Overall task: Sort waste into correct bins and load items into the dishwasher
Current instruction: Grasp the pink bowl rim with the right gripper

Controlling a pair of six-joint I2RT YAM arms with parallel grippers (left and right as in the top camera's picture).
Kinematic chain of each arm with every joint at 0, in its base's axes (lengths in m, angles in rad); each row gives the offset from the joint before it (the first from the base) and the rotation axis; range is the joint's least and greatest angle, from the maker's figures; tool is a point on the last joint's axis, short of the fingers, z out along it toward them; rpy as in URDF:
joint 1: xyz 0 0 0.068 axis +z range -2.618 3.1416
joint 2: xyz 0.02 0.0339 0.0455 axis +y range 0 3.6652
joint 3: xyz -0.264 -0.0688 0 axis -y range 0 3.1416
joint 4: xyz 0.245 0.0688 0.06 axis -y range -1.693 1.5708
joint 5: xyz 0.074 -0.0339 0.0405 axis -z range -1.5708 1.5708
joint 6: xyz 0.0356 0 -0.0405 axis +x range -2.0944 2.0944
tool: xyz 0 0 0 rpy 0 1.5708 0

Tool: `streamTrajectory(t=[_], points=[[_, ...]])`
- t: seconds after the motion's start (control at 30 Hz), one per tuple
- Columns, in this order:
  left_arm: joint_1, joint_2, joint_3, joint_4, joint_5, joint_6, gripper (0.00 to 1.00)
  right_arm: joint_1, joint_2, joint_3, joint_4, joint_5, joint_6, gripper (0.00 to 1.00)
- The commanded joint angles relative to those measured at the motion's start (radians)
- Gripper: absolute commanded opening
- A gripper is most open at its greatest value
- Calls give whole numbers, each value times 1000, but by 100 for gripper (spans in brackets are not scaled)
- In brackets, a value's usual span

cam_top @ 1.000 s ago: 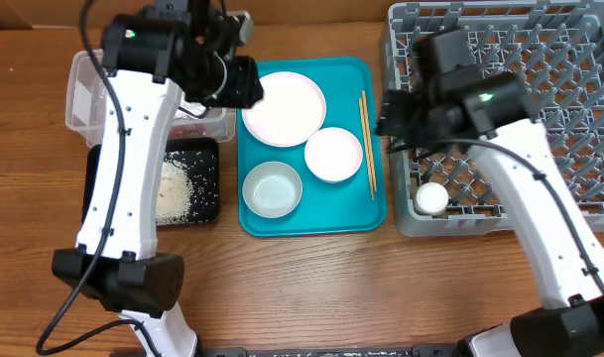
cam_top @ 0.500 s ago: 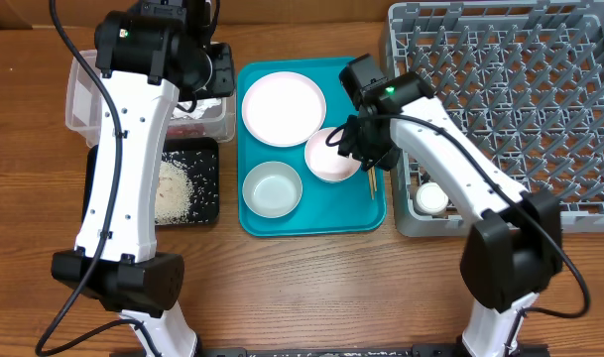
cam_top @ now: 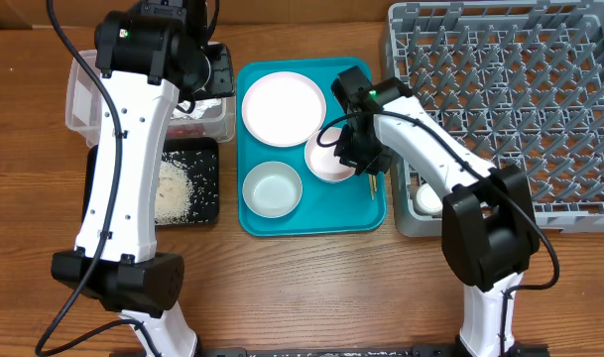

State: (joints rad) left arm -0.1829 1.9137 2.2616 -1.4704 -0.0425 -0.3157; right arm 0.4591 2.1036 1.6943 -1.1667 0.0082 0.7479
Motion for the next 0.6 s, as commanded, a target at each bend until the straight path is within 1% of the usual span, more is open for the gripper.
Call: streamTrajectory(t=[0.0,0.1,0.27,0.43,0.57], points=[[1,-4,16,0,-17,-14,57,11,1,-25,21,16,13,29],[1,-5,16,1,-17,-14,59,18,1,-61,53,16,16,27],[1,-5,16,1,-17,-14,60,19,1,-74,67,17,16,21],[1,-5,16,1,-17,-14,61,19,1,-74,70,17,16,4],[1,-5,16,1,-17,-14,63,18,0,-74,63,17,16,4]])
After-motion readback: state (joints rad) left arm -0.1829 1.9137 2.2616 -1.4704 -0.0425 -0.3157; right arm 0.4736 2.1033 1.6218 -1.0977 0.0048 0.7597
